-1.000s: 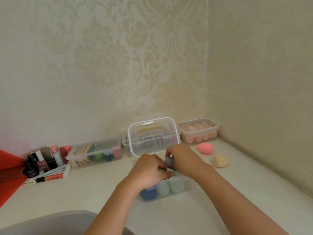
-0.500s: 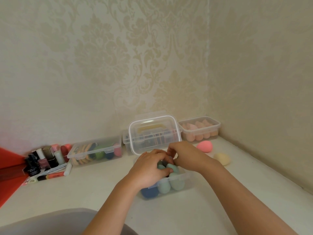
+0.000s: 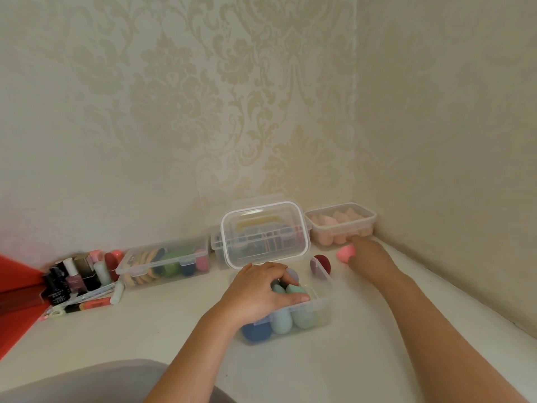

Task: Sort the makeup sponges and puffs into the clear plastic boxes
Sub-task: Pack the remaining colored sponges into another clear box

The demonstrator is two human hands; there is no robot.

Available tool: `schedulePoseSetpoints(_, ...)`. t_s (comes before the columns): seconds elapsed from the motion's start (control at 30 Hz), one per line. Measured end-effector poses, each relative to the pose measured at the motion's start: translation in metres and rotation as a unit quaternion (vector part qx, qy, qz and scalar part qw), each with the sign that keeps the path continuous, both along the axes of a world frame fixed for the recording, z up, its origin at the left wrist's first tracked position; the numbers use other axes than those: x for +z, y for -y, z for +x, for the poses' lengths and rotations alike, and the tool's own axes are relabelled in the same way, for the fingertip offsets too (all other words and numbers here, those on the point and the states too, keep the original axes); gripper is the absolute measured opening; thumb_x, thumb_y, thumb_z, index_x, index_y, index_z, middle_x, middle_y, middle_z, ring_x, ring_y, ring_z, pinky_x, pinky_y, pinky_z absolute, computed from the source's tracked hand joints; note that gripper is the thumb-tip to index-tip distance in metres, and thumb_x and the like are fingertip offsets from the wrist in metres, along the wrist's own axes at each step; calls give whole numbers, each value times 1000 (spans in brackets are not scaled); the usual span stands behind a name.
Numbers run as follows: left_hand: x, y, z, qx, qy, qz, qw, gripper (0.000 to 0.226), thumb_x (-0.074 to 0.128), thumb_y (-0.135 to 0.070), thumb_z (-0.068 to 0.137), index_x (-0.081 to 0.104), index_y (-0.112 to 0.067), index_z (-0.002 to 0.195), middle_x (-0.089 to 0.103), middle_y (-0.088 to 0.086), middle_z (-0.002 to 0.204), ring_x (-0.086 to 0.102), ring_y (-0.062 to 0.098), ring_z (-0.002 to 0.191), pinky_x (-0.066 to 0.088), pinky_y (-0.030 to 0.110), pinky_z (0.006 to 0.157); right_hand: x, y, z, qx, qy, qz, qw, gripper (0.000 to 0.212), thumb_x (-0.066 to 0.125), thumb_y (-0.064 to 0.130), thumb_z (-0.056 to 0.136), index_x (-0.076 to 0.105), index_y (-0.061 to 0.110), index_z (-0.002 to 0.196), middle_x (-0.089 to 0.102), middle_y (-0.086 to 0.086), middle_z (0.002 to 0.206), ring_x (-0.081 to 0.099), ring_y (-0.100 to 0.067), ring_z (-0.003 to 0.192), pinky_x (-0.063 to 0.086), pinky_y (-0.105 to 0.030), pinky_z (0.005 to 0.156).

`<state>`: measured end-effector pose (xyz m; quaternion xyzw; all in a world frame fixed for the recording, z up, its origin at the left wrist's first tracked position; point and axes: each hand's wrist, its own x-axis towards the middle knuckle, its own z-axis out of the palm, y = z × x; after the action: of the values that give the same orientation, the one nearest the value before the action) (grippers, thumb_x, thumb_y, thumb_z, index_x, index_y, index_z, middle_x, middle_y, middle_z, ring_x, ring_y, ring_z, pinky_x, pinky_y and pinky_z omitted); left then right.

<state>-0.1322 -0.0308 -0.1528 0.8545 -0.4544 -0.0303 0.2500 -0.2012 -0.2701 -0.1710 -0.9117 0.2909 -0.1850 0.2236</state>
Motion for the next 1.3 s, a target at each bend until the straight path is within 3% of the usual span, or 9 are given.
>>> schedulePoseSetpoints(0.2,4,1,-2,7,4,15,1000,40,63,-70,60,64,-40,86,58,-33,97,52,2,97,42,27,89,-18,14,10,-53,-25,-81,995,38,42,28,94,47,22,132,45,-14,132,46,-33,115,42,-36,87)
schedulePoseSetpoints(0.37,5,2,-2,23,3,32,999,42,64,-72,55,63,-41,84,58,-29,100,51,4,98,44,29,91,-6,7,6,-67,27,-47,996,24,51,24,90,55,9,110,57,-15,113,57,-31,98,43,-33,75)
schedulePoseSetpoints(0.43,5,3,-1,28,-2,34,999,46,66,-73,53,63,-41,85,58,-28,100,52,5,98,44,29,91,10,-2,0,-33,86,10,996,19,59,16,85,48,10,100,60,-10,100,56,-27,84,41,-31,65)
schedulePoseSetpoints(0.53,7,3,-3,22,-3,43,999,39,70,-65,62,63,-40,91,56,-26,104,51,6,100,40,28,95,45,-25,-15,117,161,113,973,44,74,12,75,53,26,111,60,1,96,56,-12,78,44,-21,66)
schedulePoseSetpoints(0.77,11,9,-6,24,28,90,995,31,64,-52,79,55,-41,106,41,-14,104,37,10,99,22,34,108,75,-67,-36,298,-102,60,947,33,75,25,78,66,32,109,61,17,88,60,-7,83,49,-18,72)
schedulePoseSetpoints(0.9,13,13,-8,22,9,122,992,36,59,-45,84,48,-45,118,38,-9,109,36,16,111,6,45,115,77,-71,-35,292,-118,28,949,25,73,25,79,69,31,103,58,19,78,53,-2,73,42,-17,64)
schedulePoseSetpoints(1.0,15,14,-9,13,1,145,989,36,55,-45,86,49,-47,121,38,-9,124,31,20,125,-7,48,115,73,-79,-30,284,-159,-16,946,24,73,22,77,70,28,100,63,10,91,58,-11,84,48,-26,71)
schedulePoseSetpoints(1.2,13,16,-11,21,17,158,987,20,50,-45,89,62,-48,105,34,-12,130,26,18,127,-8,45,115,71,-83,-30,268,-206,-50,940,23,69,16,80,70,27,100,52,16,69,50,-5,62,37,-16,52)
schedulePoseSetpoints(1.3,9,17,-10,43,18,132,990,13,52,-44,87,65,-43,91,37,-14,124,29,16,125,-8,44,115,74,-88,-31,276,-224,-85,931,29,64,10,83,71,26,106,62,12,77,50,-6,63,35,-16,50)
